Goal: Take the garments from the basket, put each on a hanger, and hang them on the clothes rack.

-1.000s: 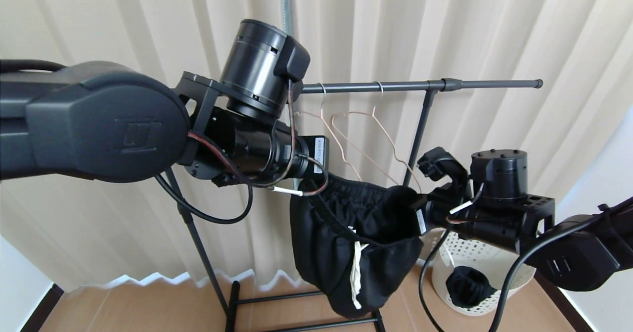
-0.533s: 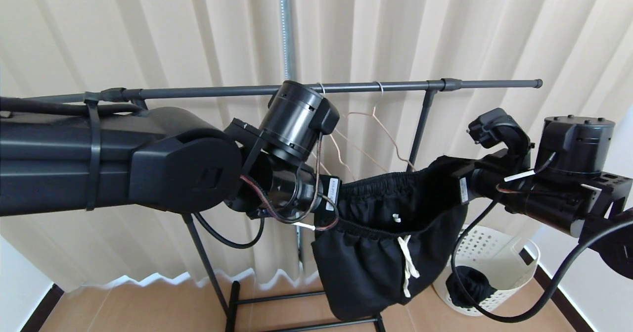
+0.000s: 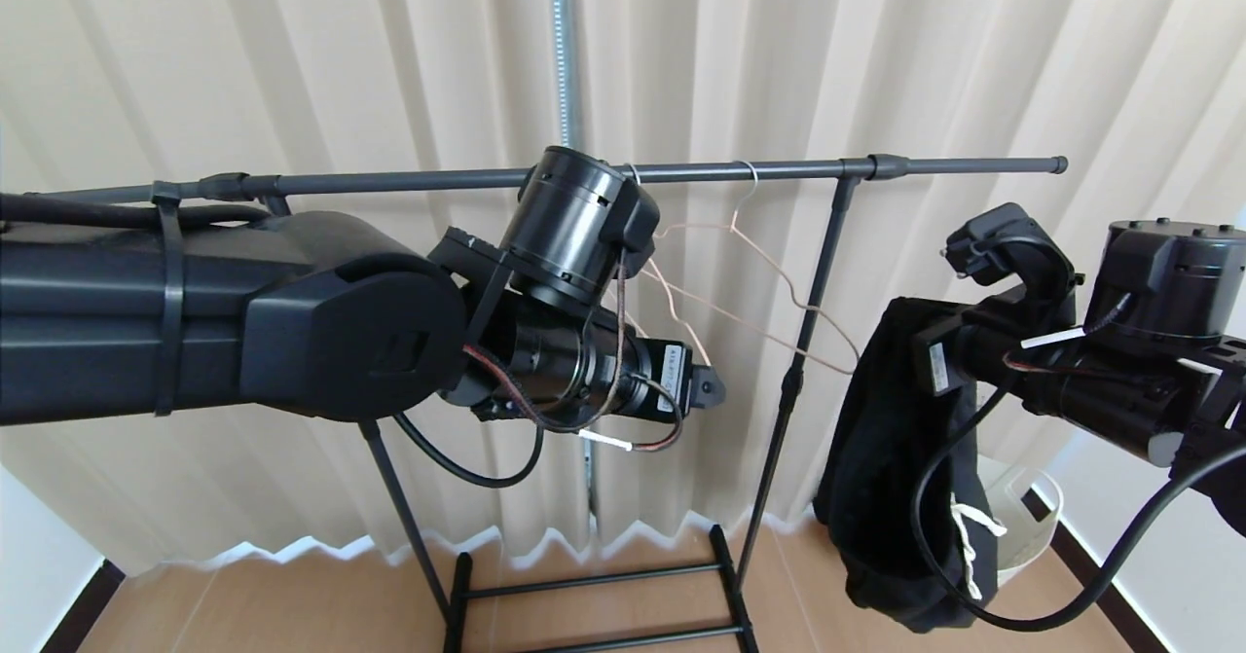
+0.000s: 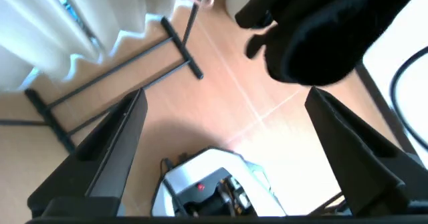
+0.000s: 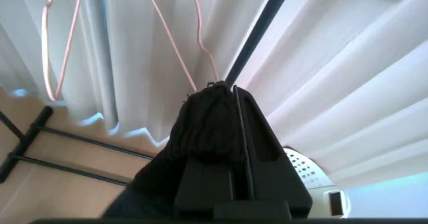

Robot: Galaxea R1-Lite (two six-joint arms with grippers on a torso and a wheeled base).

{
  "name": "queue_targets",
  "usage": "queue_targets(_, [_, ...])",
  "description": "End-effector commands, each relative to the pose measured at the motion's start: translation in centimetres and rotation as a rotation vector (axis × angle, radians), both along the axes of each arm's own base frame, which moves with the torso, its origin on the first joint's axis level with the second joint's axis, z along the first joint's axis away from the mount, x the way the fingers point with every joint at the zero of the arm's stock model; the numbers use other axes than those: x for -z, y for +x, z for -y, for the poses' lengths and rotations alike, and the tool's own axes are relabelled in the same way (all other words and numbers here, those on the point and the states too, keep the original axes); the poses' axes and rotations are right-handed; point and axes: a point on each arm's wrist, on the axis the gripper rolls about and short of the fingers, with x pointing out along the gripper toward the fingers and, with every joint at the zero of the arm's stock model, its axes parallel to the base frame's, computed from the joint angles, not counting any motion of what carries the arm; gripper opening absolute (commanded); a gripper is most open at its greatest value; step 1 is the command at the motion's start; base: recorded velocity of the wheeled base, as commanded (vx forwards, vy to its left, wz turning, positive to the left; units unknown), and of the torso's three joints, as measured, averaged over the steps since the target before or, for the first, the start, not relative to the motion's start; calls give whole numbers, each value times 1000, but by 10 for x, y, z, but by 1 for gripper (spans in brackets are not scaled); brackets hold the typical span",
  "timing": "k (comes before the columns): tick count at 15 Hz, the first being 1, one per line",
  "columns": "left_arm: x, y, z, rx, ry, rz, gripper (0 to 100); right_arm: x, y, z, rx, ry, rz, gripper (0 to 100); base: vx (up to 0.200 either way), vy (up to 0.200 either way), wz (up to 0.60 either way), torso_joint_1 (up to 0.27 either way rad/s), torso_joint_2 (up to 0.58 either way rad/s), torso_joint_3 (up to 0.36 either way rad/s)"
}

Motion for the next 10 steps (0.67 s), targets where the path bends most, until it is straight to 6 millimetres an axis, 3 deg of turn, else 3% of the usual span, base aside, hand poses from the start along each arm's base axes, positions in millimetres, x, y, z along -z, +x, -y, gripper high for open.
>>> queue_targets(1, [4, 1, -3, -10, 13, -2, 100, 0, -3, 1, -1, -9, 4, 0, 0, 0, 0, 0, 0, 0])
queue_targets(3, [10, 6, 0, -40, 27, 18, 100, 0, -4, 1, 1, -9, 4, 0, 0, 0, 0, 0, 0, 0])
queue_targets(8, [17, 12, 5, -99, 64, 51, 100, 3, -5, 2, 1, -12, -6, 0, 200, -200, 0, -2, 0, 2])
queue_targets(10, [19, 13, 5, -107, 65, 49, 100, 4, -6, 2, 8, -17, -10, 0, 200, 0, 0, 15, 5, 2])
